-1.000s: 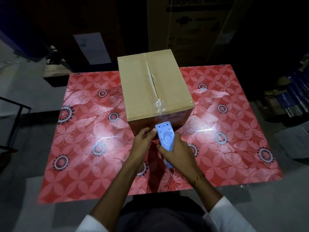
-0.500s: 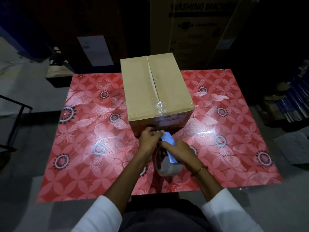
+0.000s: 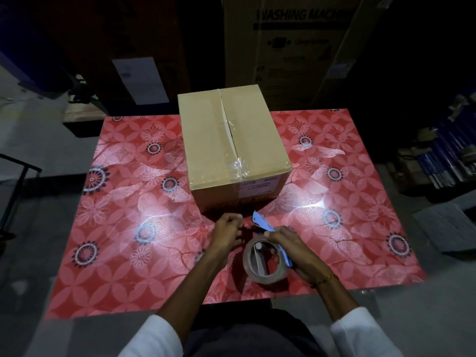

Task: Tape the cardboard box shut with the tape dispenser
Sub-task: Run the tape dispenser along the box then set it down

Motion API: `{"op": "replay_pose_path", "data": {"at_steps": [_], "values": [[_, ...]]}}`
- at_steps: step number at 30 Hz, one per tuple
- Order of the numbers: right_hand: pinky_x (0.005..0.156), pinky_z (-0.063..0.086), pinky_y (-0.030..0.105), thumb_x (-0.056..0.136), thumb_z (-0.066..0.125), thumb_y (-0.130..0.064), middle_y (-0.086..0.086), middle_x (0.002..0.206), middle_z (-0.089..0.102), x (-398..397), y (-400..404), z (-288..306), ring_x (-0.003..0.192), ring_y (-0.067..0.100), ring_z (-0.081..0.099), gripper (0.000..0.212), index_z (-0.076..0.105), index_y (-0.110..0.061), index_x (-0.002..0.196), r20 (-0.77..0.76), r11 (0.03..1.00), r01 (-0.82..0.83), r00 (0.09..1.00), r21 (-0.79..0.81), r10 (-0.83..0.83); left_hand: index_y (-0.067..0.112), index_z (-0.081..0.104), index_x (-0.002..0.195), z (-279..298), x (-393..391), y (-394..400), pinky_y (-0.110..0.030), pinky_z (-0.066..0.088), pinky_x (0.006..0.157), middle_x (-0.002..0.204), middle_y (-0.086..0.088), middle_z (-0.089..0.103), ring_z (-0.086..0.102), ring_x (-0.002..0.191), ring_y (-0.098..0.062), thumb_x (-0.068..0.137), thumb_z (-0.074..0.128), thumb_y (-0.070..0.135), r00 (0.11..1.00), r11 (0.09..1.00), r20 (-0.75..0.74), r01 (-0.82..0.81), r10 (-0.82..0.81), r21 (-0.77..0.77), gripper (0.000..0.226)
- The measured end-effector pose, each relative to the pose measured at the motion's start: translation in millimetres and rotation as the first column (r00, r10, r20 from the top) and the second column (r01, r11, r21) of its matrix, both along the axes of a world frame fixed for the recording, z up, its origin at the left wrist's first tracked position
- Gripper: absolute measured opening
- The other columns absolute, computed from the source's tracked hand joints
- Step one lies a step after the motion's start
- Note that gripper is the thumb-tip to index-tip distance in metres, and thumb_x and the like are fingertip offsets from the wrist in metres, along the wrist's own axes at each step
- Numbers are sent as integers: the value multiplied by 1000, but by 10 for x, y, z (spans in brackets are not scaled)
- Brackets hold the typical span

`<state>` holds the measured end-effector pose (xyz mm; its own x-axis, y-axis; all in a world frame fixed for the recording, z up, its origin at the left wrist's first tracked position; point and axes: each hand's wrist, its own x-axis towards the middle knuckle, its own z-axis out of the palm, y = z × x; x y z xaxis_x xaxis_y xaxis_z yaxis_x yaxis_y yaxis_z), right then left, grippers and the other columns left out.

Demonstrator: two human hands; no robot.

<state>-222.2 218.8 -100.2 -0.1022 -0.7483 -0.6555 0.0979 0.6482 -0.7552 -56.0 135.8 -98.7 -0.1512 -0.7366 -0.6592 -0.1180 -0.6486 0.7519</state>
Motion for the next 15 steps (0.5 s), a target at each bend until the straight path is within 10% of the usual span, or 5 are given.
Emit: {"op": "replay_pose_path", "data": {"at_steps": [4, 8, 15], "values": [[70, 55, 28, 96, 65, -28, 12, 103, 75, -176, 59, -5, 86, 20, 71, 26, 78, -6, 102, 114, 994, 108, 987, 17, -110, 17, 60, 92, -57, -132, 111, -26, 47, 63, 89, -7, 63, 56, 68, -13, 96, 54, 15, 996, 996, -4, 94, -94, 7, 8], [102, 48, 54, 94, 65, -42, 21, 123, 72, -359, 98, -78, 108, 35, 66, 38, 78, -13, 114, 126, 988, 147, 980, 54, -153, 15, 64, 97, -90, -343, 204, -25, 51, 67, 88, -5, 67, 61, 70, -13, 93, 61, 15, 992, 991, -5, 124, -125, -52, 6], [107, 49, 47, 100, 58, -37, 13, 117, 77, -611, 142, -63, 113, 31, 72, 36, 78, -10, 115, 75, 988, 143, 988, -52, -138, 16, 71, 116, -65, -728, 203, -36, 53, 97, 114, -2, 73, 68, 106, -17, 93, 60, 24, 973, 950, 76, 231, -219, -211, 27]]}}
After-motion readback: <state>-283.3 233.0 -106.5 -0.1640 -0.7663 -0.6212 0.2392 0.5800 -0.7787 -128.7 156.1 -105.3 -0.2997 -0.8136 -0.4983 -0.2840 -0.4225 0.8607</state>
